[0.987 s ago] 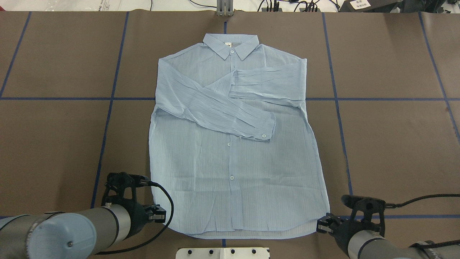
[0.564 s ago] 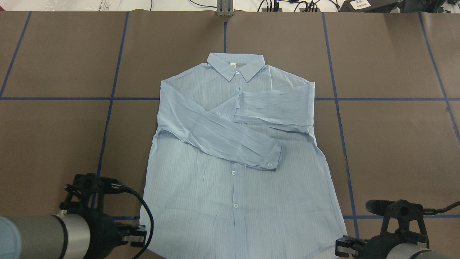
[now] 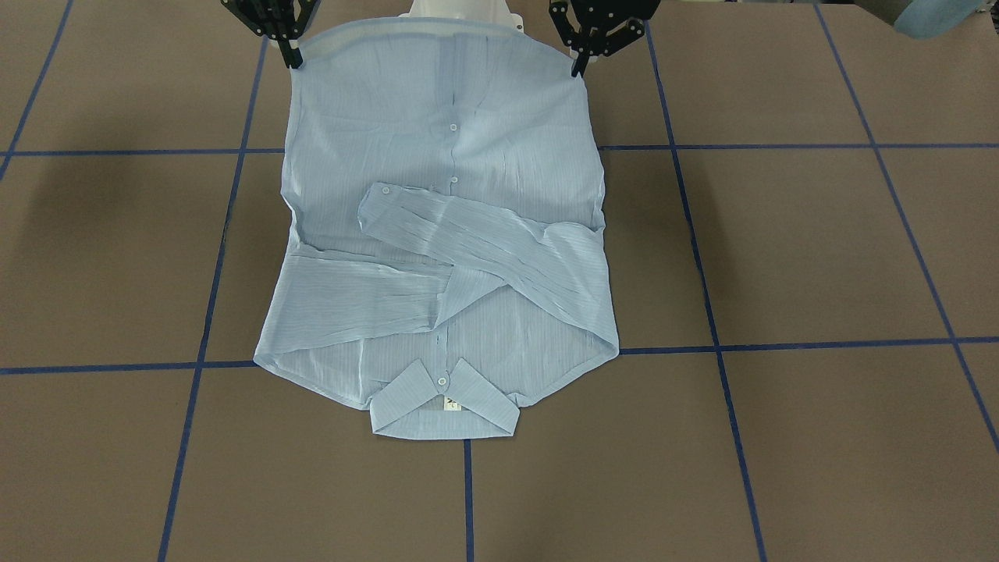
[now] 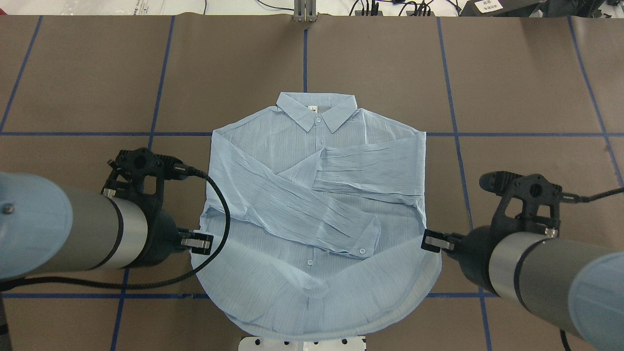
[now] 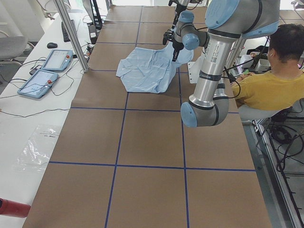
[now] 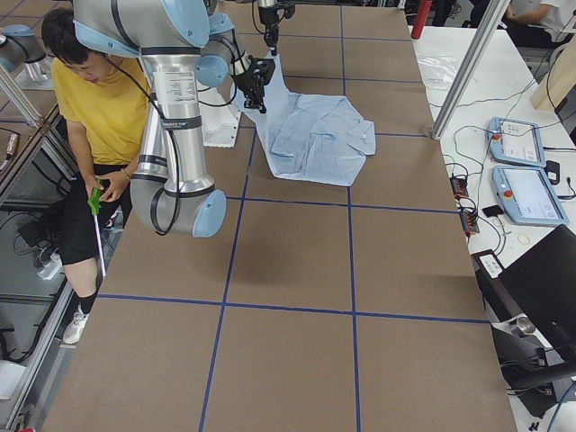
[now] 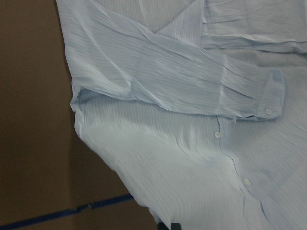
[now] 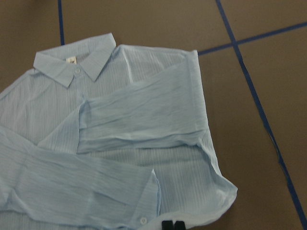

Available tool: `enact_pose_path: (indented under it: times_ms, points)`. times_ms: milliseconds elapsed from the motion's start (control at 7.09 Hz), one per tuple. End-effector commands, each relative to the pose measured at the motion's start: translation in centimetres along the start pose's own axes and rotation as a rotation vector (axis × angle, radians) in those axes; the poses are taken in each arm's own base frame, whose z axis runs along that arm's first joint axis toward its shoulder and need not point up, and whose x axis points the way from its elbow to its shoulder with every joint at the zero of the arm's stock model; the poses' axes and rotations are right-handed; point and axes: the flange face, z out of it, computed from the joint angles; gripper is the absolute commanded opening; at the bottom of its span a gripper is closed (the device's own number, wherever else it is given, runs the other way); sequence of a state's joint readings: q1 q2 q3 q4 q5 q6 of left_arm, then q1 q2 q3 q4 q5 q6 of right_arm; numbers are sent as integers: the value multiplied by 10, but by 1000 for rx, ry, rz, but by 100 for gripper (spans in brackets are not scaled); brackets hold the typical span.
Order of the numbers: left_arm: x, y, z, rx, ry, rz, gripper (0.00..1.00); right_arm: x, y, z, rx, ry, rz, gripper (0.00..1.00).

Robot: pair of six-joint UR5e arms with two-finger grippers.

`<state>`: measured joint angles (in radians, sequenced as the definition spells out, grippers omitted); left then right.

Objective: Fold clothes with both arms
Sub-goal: 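Lift the hem with both grippers and fold it toward the collar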

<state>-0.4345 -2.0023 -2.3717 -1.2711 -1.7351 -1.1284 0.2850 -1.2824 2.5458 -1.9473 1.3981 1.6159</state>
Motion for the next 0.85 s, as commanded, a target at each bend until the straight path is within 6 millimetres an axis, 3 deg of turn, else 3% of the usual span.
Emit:
enact_pose_path:
  times_ms: [0, 141, 282, 423, 705]
  points:
    - [-26, -69, 13, 113, -81, -46, 0, -7, -85, 15, 166, 55, 34, 0]
    - [-21, -91, 24, 160, -115, -59, 0, -13, -115, 26, 214, 85, 58, 0]
    - [-20, -113, 50, 205, -120, -68, 0, -29, -142, 58, 252, 79, 89, 0]
    - [-26, -131, 87, 238, -125, -72, 0, -33, -160, 95, 274, 68, 102, 0]
    - [-42, -153, 160, 283, -126, -68, 0, -26, -176, 179, 281, 101, 66, 0]
